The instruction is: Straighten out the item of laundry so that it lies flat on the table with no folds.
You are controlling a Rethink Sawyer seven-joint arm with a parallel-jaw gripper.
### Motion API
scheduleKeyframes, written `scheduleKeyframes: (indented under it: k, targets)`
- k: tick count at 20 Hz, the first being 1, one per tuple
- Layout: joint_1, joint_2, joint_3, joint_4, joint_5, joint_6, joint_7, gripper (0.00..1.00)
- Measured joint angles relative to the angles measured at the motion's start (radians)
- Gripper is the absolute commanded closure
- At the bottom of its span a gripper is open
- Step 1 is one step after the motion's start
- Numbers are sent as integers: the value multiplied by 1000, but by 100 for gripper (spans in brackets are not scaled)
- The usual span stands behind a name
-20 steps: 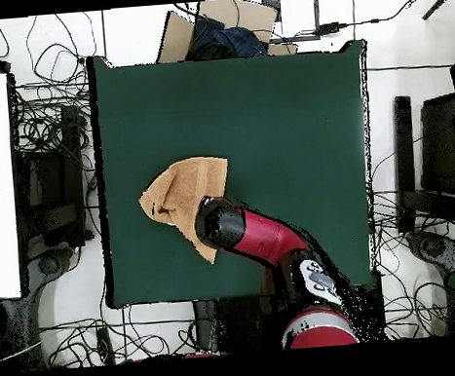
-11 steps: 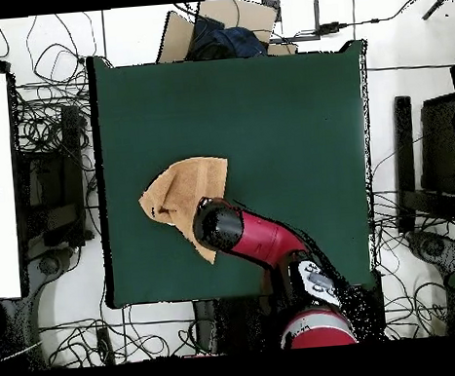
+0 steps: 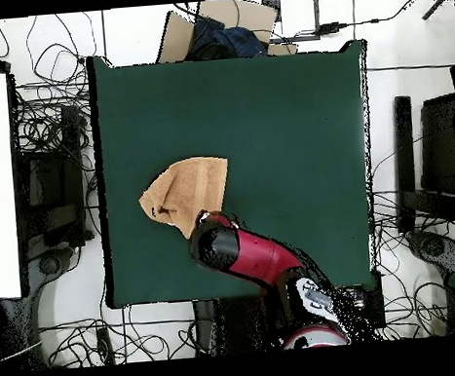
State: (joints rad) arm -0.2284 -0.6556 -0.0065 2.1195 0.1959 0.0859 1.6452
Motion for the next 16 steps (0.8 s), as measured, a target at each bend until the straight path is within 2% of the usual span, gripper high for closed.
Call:
scheduleKeyframes:
  k: [6,16]
  targets:
    - [0,-5,0,38,0,-42,0,0]
    - [-5,8,1,17,0,-40,0,0]
